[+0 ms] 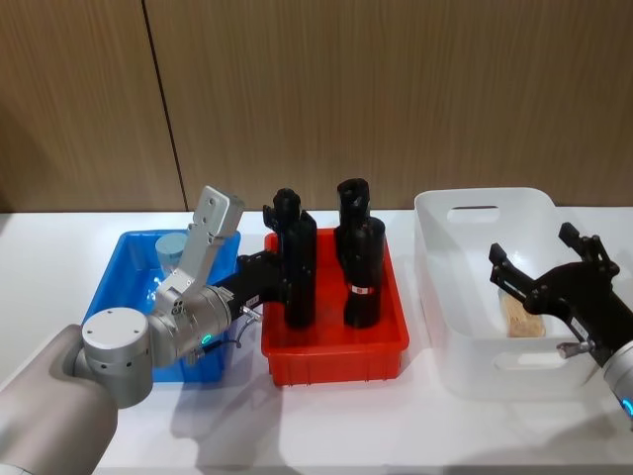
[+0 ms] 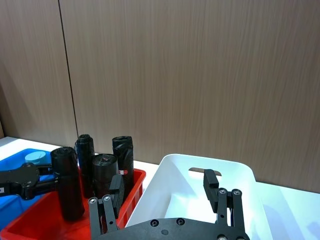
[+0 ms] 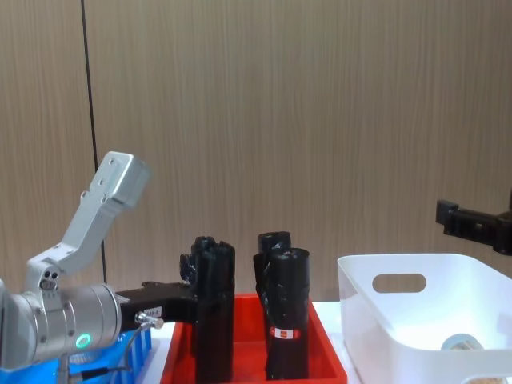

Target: Pick the cotton swabs from the blue box and place them into the white box.

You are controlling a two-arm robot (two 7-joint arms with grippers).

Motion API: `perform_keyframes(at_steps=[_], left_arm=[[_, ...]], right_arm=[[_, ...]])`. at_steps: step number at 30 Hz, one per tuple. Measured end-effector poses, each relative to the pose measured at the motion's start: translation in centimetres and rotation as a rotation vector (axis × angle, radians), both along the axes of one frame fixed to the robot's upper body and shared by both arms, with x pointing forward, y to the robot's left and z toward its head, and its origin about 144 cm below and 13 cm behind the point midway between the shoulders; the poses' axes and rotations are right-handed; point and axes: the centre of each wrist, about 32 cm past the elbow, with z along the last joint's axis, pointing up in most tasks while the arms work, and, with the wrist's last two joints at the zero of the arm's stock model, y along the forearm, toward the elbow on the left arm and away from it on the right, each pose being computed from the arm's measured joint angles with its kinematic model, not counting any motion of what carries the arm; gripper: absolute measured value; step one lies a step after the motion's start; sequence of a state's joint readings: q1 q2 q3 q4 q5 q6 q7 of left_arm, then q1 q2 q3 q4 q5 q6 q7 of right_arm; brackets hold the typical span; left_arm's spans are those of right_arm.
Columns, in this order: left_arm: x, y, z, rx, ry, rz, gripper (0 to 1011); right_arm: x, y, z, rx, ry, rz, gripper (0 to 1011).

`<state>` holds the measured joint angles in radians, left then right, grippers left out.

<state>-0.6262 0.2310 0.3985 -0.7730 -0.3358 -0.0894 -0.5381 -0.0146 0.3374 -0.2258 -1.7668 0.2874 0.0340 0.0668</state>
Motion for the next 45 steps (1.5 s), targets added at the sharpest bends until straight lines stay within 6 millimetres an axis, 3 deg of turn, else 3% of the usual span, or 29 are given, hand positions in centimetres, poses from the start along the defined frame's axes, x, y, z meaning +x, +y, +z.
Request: perform_keyframes(at_steps=[22,45], left_arm=[[-1.5,-0.9,2.9,-0.078,-0.187,0.001,451],[-5.9,-2.9,7.9,-0.192,-0.18,-0.027,451]], right_arm=[[0.0,0.0,0.0,0.0,0.0,0.0,1002],[0.0,0.0,0.0,0.0,0.0,0.0,1002]])
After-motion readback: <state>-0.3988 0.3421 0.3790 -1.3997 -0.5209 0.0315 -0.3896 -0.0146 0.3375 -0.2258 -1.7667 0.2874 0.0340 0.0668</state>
